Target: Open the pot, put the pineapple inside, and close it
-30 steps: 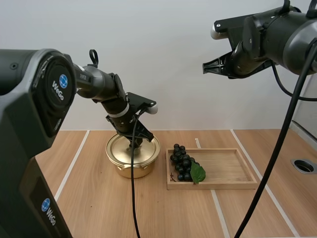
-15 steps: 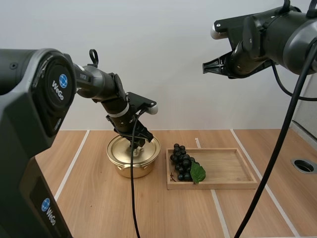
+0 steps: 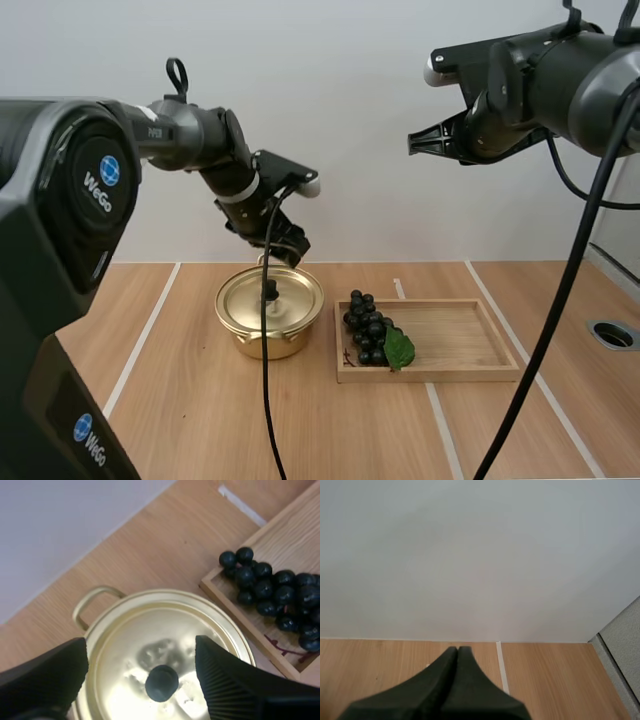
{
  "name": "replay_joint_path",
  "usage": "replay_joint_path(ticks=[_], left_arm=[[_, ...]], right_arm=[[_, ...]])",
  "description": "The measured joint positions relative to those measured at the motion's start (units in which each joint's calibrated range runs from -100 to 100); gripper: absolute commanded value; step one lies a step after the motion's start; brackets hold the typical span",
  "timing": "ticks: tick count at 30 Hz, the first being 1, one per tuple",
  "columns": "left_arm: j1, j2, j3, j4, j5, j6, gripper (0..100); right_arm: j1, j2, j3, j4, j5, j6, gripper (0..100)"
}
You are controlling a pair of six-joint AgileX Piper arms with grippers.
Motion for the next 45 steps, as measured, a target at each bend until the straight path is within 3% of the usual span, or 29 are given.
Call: replay_joint_path(ticks=[13,16,18,20,23,24,28,33,45], left_arm=[[0.10,-20.4,-18.6,3.0,8.0,-1.0,99],[1.09,-24.1,-22.1,3.7,8.0,-2.3,98],[2.03,-26.4,-24.0,4.1,8.2,-2.7,93],[2.91,-28.5,-25.1,4.2,8.2,-3.1,73],[4.16,-31.8,-25.9,4.3,8.2,-3.9,15],[4.40,-32.4,-25.9,4.3,8.2,-4.0,0],[5.87,-36.4,-25.9,4.3,8.6,-7.4,1],[6.18,-41.2,-23.8,4.4,8.0,-12.5,1],[6.18,-61.9,0.7,5.1,-7.7,-14.6,0]], right_arm=[[0.0,0.0,0.8,0.0,-1.4,0.0,0],[0.0,0.0,0.8,0.0,-1.6,0.0,0],[0.0,0.0,0.8,0.0,-1.8,0.0,0],[0.0,0.0,0.8,0.0,-1.8,0.0,0],[0.0,0.0,0.8,0.0,-1.8,0.0,0],[0.0,0.0,0.8,0.0,-1.8,0.0,0],[0.0,-0.5,0.8,0.0,-1.9,0.0,0],[0.0,-4.6,0.9,0.0,-4.2,0.0,0],[0.0,-19.8,0.9,0.0,-7.8,-0.6,0]])
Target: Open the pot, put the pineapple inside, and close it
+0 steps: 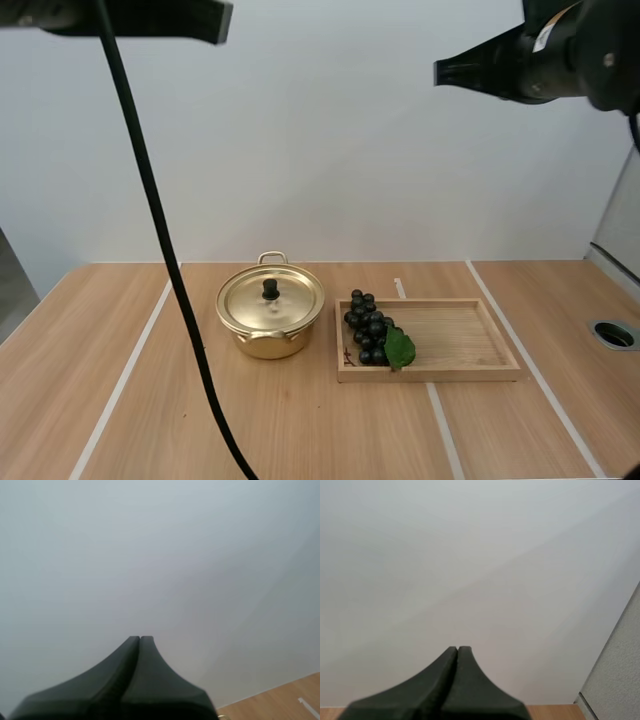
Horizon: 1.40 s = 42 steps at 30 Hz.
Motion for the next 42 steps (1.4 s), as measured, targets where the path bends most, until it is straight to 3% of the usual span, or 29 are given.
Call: replay_joint_path(ticks=[10,16,20,26,37,42], left_arm=[[0.46,-20.4,22.8,2.8,-13.1,0.0,0],[0.46,-30.5,32.2,2.9,-18.3,-0.1,0],[0.46,-33.9,36.8,2.9,-21.3,-0.3,0],[0.46,-34.3,43.8,2.9,-26.3,-0.4,0],[0.46,-34.3,58.5,2.9,-44.0,-0.4,0],[0.28,-34.3,65.4,2.9,-44.8,-0.4,0]], right_arm=[[0.0,-10.0,0.0,1.5,1.3,-5.1,0],[0.0,-16.7,0.2,12.6,2.0,-14.8,0],[0.0,-21.2,1.7,17.2,1.1,-17.7,0],[-0.3,-25.7,14.2,17.8,-6.3,-18.5,0],[-0.3,-28.1,41.7,17.8,-37.7,-18.5,0],[-0.3,-30.7,48.3,16.3,-41.7,-18.5,0]])
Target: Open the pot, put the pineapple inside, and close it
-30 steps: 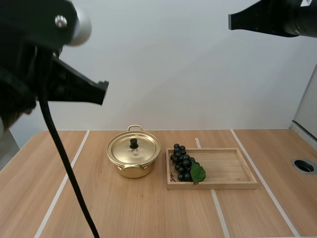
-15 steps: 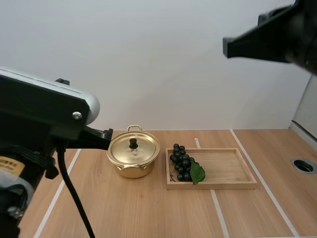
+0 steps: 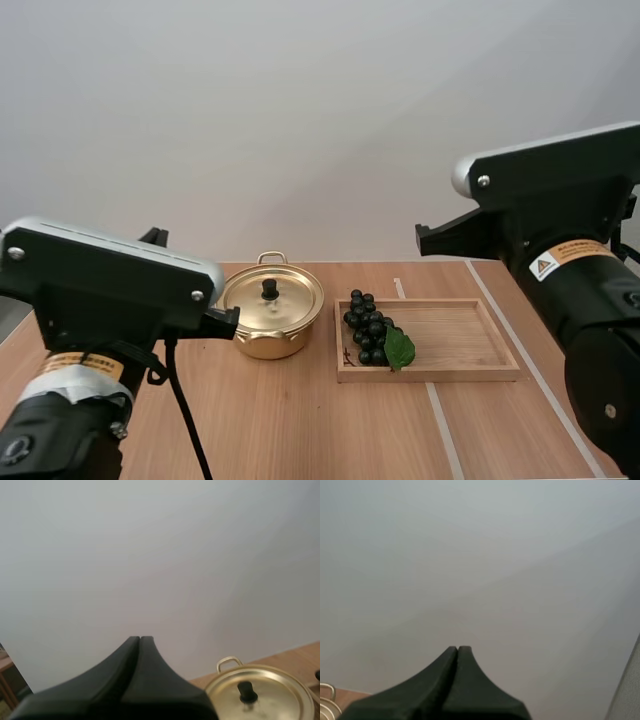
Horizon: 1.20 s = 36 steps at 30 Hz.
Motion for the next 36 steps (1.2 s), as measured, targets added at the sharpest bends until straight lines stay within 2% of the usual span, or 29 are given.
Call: replay_joint_path(ticks=[3,7,11,20,36], left_arm=[[-0.18,0.0,3.5,0.1,-0.2,0.0,0],[-0.48,0.0,6.2,0.1,-0.2,-0.9,0],[-0.63,0.0,6.8,0.1,-0.2,-4.2,0],[-0.63,0.0,6.9,0.1,4.6,-8.7,0],[-0.63,0.0,6.9,0.1,9.0,-9.7,0]], right_arm=[[0.0,-1.2,2.1,-1.4,2.4,-0.1,0],[0.0,-2.8,2.6,-2.2,11.7,-0.1,0],[0.0,-4.1,2.6,-2.2,21.3,-0.1,0],[0.0,-6.5,2.6,-0.8,31.9,-0.1,0],[-0.5,-7.5,2.8,1.4,35.2,-0.1,0]])
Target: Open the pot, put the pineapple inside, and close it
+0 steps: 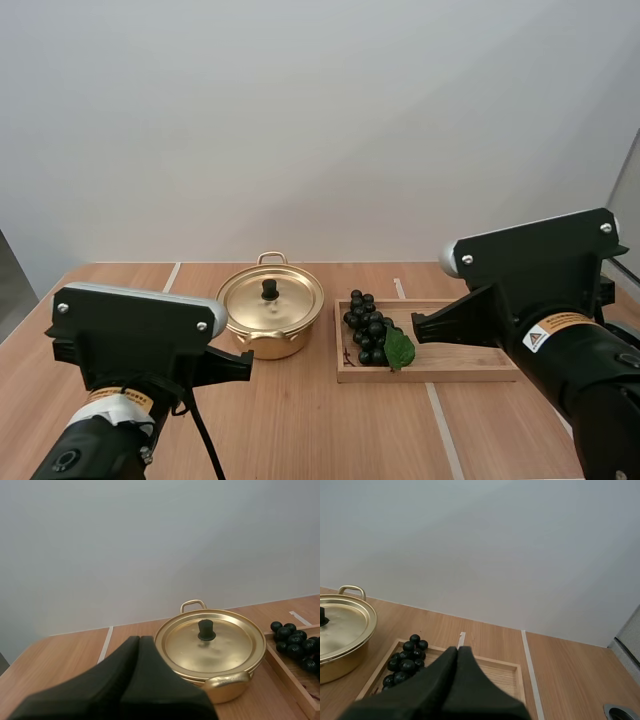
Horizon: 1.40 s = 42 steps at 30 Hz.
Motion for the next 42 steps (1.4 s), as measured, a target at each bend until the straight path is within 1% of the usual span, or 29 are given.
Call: replay_joint_path(ticks=[3,7,11,16,28,37,42], left_arm=[[0.00,0.0,0.0,0.0,0.0,0.0,0],[0.00,0.0,0.0,0.0,1.1,0.0,0],[-0.17,0.0,0.0,0.0,4.5,0.0,0],[-0.31,0.0,0.0,0.0,6.2,0.0,0],[-0.31,0.0,0.0,0.0,6.7,0.0,0],[-0.31,0.0,0.0,0.0,6.8,0.0,0],[-0.31,0.0,0.0,0.0,6.8,0.0,0]], right_arm=[[0.0,0.0,2.5,0.2,-1.0,0.0,0],[-0.2,0.0,9.6,0.2,-4.6,0.0,0],[-0.3,0.0,16.7,-2.0,-9.9,0.0,0],[-0.3,-1.3,21.7,-2.1,-13.4,0.0,0],[-0.3,-2.5,22.4,0.0,-14.4,0.0,0],[-0.3,-7.3,22.4,0.3,-14.6,0.0,0],[-0.3,-7.9,22.4,0.3,-14.0,0.0,0]])
